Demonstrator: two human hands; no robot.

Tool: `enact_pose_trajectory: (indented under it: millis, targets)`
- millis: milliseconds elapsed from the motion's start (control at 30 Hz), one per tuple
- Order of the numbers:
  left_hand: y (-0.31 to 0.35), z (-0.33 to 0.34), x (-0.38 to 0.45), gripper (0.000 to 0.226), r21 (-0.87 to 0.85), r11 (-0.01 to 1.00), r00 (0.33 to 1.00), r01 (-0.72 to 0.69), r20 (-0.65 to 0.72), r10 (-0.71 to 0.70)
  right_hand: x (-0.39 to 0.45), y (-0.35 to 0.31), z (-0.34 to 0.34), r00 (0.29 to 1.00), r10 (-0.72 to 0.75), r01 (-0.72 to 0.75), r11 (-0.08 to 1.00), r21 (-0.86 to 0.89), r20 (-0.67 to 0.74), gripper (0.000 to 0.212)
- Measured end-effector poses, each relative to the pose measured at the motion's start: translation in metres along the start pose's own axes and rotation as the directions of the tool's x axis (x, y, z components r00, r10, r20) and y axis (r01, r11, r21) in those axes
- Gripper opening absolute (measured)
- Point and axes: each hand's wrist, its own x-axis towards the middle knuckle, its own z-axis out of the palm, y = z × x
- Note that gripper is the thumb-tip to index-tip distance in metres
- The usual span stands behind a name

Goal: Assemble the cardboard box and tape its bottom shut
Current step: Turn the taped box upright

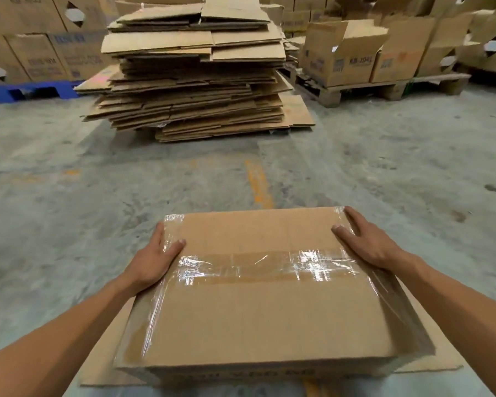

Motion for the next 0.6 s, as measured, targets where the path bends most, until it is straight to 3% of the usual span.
enact_pose_trajectory:
  millis: [233,400,500,600]
  targets:
    - [-0.010,0.003,0.001,0.093,-0.286,0.957,0.999,0.050,0.029,-0.044,0.002,0.008,0.000,0.998,0.062,-0.060,0.978,0.201,-0.001,0.096]
    - [-0.007,-0.003,-0.018,0.059,-0.482,0.874,0.997,0.065,0.056,-0.043,-0.004,0.006,-0.004,0.989,0.131,-0.149,0.920,0.362,0.074,0.103]
    - [-0.005,-0.016,-0.032,0.058,-0.499,0.866,0.999,0.021,0.040,-0.001,-0.015,-0.007,-0.011,0.995,0.077,-0.097,0.909,0.406,0.065,0.102]
    - [0.003,-0.043,-0.041,0.069,-0.473,0.877,0.997,-0.076,-0.053,0.058,-0.026,-0.034,-0.026,0.998,-0.039,0.056,0.889,0.455,-0.046,0.083]
